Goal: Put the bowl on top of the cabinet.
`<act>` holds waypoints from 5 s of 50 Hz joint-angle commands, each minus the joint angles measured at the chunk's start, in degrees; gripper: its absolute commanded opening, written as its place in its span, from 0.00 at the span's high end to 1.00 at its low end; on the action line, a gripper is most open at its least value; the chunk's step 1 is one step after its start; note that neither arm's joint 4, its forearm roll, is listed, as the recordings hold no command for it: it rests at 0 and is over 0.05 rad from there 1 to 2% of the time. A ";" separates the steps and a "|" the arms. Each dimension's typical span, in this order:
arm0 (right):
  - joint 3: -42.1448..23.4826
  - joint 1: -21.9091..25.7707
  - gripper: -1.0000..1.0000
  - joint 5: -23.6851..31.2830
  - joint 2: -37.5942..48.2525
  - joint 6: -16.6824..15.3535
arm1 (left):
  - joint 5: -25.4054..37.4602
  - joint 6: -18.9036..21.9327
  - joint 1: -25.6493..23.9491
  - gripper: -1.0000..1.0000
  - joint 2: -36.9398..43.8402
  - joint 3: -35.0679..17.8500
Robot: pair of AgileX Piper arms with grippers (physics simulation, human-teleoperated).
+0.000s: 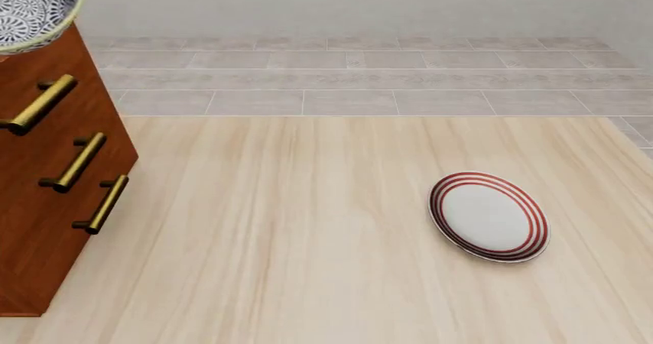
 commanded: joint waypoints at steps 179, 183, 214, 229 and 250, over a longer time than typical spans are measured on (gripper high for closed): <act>1.96 0.12 0.00 -0.61 1.32 -1.87 | -11.95 -0.16 23.64 0.00 2.26 10.90; 2.00 0.10 0.00 -0.88 1.53 -1.88 | -11.96 -0.13 23.59 0.00 2.26 10.68; 1.83 -0.33 0.00 -1.43 1.95 -1.74 | -9.96 0.51 23.03 0.00 4.24 4.05; 1.83 -0.64 0.00 -1.78 2.12 -1.72 | -8.30 0.14 22.33 0.00 4.88 0.13; 1.64 -0.58 0.00 -0.67 1.05 -1.94 | -5.40 -0.58 20.68 0.00 5.41 -6.27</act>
